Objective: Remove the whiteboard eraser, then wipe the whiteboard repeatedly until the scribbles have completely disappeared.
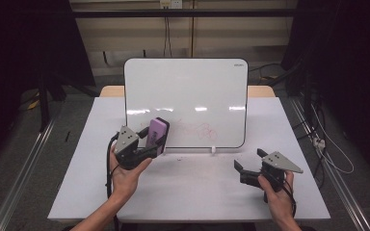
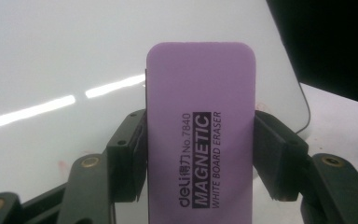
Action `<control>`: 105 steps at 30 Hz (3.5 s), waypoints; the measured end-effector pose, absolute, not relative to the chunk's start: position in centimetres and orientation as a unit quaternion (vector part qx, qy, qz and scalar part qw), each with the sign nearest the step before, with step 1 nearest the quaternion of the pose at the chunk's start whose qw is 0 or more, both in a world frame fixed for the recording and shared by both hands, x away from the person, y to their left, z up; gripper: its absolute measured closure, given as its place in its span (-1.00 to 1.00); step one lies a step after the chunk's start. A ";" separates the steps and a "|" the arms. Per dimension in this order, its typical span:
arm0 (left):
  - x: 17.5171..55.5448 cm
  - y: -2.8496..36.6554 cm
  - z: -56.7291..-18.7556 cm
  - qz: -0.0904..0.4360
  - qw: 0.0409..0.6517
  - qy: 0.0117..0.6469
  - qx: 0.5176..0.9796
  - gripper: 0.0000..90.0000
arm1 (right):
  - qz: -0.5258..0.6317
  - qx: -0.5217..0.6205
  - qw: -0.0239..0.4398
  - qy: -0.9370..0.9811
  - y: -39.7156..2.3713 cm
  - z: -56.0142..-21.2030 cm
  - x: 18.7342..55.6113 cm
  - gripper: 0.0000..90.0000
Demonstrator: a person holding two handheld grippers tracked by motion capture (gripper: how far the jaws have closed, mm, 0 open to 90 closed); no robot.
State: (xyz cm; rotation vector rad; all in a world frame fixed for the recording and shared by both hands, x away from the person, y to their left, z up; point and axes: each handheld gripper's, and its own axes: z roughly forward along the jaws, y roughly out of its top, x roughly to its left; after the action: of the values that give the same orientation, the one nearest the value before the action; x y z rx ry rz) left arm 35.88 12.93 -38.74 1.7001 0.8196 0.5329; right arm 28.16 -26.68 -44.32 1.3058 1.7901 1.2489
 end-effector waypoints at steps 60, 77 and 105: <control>41.9 12.9 -40.3 0.399 0.338 0.341 0.781 -0.08 | 0.464 0.491 0.283 0.680 -27.5 -44.9 27.4 -0.87; 41.5 12.3 -40.8 0.389 0.347 0.331 0.786 -0.08 | 0.466 0.489 0.279 0.683 -27.4 -44.9 27.5 -0.87; 40.2 13.7 -42.2 0.422 0.322 0.339 0.777 -0.08 | 0.465 0.488 0.278 0.684 -27.2 -45.0 27.5 -0.87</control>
State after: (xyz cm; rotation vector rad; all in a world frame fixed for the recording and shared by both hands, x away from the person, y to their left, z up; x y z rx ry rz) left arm 40.17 13.65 -42.17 2.0384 0.8909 1.1072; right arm 27.54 -27.20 -44.96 1.3085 1.8370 1.2494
